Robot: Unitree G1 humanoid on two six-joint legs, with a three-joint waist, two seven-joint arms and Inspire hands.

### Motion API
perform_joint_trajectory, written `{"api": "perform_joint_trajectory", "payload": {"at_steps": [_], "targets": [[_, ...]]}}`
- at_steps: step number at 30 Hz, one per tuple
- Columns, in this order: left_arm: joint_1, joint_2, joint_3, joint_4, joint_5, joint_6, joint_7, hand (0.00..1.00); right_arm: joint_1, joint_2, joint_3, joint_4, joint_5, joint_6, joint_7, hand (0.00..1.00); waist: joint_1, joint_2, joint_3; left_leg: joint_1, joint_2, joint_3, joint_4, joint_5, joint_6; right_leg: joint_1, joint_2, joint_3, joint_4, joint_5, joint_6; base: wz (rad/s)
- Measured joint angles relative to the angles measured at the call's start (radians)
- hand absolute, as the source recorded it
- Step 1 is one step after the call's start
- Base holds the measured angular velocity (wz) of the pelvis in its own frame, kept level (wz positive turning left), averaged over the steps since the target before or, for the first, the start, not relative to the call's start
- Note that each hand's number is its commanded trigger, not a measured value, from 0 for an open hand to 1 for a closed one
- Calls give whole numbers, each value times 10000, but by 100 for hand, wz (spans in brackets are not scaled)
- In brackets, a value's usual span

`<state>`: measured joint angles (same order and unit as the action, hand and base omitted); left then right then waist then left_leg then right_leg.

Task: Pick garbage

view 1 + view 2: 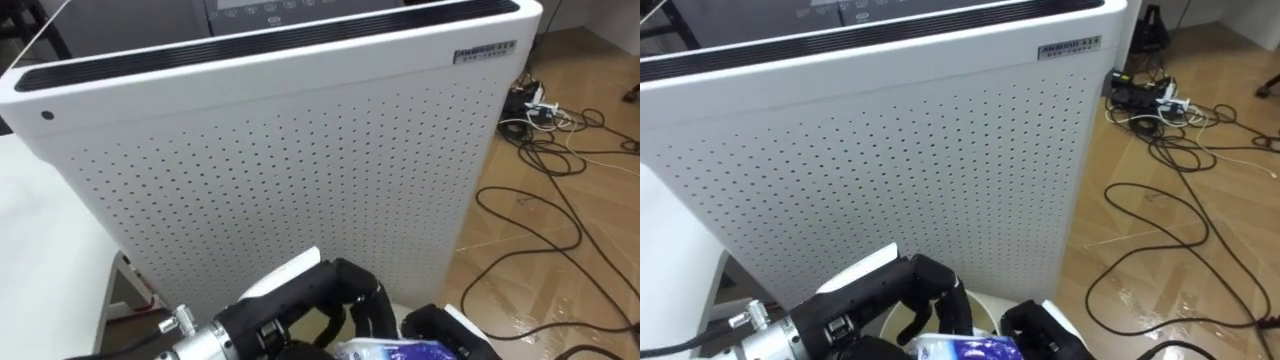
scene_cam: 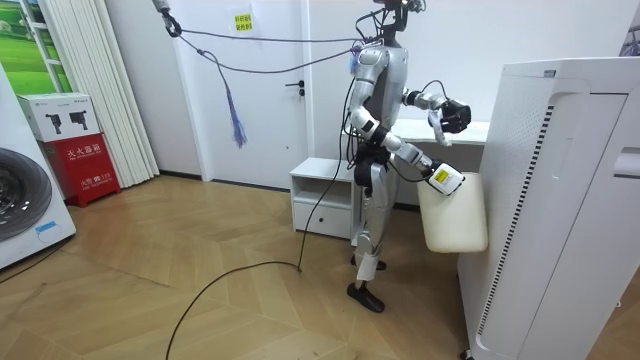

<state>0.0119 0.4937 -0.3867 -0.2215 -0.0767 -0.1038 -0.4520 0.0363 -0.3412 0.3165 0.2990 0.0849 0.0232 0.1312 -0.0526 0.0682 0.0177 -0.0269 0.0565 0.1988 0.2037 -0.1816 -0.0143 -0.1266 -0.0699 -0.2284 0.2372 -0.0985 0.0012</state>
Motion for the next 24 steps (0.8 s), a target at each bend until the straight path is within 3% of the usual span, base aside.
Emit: {"api": "perform_joint_trajectory", "payload": {"at_steps": [6, 13, 15, 24], "targets": [[66, -27, -104, 1137, -4, 49, -213, 100, -58, 2, 63, 27, 240, -4, -23, 100, -30, -7, 4, -358, 16, -63, 155, 0, 0, -282, -10, -48, 66, 2, -19, 4], [171, -133, -103, 2204, 148, 109, -214, 100, -94, -69, 65, 34, 796, -27, -145, 100, 12, -187, 103, -549, 20, -82, 173, 0, 0, -394, -36, -206, 24, -6, -27, 2], [178, -148, -103, 2227, 346, 110, -113, 100, -194, -66, 109, 138, 797, -124, -182, 100, 20, -217, 99, -718, 18, -84, 195, 9, 15, -555, -53, -224, 52, -1, -31, 4], [164, -811, -81, 2866, 914, 103, 560, 100, -578, -55, 119, 717, 751, -321, -174, 100, 1, -215, 98, -941, 4, -79, 202, 12, 19, -872, -88, -196, 237, -44, -33, 0]]}}
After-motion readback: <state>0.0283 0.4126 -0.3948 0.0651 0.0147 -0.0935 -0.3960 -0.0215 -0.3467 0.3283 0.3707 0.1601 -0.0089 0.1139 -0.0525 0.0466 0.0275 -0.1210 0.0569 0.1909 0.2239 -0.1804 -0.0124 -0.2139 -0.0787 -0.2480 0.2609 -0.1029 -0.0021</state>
